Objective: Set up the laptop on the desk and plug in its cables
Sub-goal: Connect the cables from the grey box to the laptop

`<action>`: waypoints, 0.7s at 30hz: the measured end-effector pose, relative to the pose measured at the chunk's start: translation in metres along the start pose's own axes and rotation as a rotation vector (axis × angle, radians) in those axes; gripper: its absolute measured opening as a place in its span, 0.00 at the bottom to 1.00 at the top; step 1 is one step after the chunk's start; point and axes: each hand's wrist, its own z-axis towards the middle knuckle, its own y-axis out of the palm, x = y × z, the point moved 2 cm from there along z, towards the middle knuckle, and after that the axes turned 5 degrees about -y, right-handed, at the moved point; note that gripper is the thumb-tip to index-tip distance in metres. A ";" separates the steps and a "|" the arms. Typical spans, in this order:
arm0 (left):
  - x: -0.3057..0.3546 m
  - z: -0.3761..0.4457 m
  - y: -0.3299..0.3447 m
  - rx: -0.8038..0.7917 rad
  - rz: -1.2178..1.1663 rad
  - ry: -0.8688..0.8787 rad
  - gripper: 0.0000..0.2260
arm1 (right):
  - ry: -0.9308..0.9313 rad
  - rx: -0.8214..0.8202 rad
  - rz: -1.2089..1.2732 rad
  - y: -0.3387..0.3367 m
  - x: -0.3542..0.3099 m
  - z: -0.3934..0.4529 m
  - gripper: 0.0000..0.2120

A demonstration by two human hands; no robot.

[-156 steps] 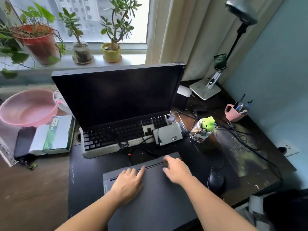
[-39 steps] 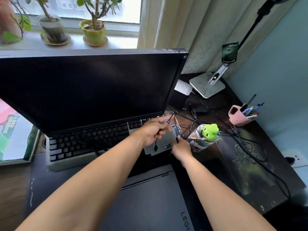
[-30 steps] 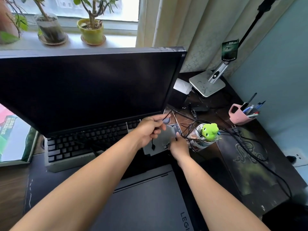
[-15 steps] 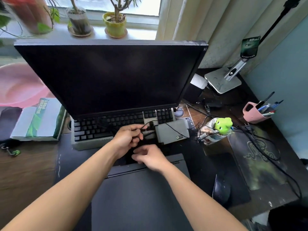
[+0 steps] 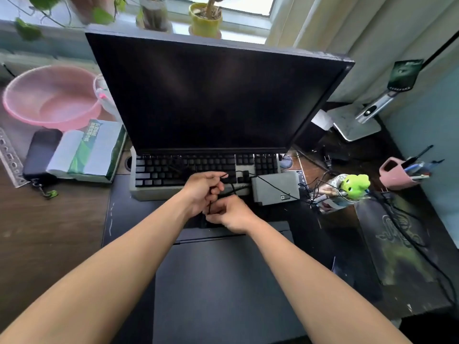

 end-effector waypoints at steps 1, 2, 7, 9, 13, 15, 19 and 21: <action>0.001 0.000 0.000 -0.003 -0.004 0.001 0.11 | 0.008 0.028 -0.008 0.000 0.001 0.001 0.10; 0.002 -0.001 0.001 -0.011 -0.001 0.003 0.11 | 0.018 0.056 -0.015 -0.001 0.003 0.002 0.10; 0.005 -0.005 -0.013 0.096 0.229 0.087 0.11 | 0.071 0.120 0.023 -0.002 0.010 0.007 0.02; -0.001 -0.011 -0.026 0.226 0.341 0.163 0.10 | 0.080 0.161 0.006 -0.002 0.015 0.009 0.03; -0.022 -0.035 -0.050 0.368 0.417 0.254 0.10 | 0.103 0.185 -0.031 -0.002 0.024 0.013 0.06; -0.035 -0.045 -0.060 0.425 0.554 0.285 0.10 | 0.105 0.174 -0.047 0.001 0.026 0.015 0.06; -0.061 -0.050 -0.072 0.396 0.963 0.301 0.05 | 0.119 0.175 -0.054 0.008 0.030 0.020 0.07; -0.072 -0.048 -0.075 0.341 1.068 0.312 0.05 | 0.122 0.166 -0.060 0.010 0.031 0.021 0.06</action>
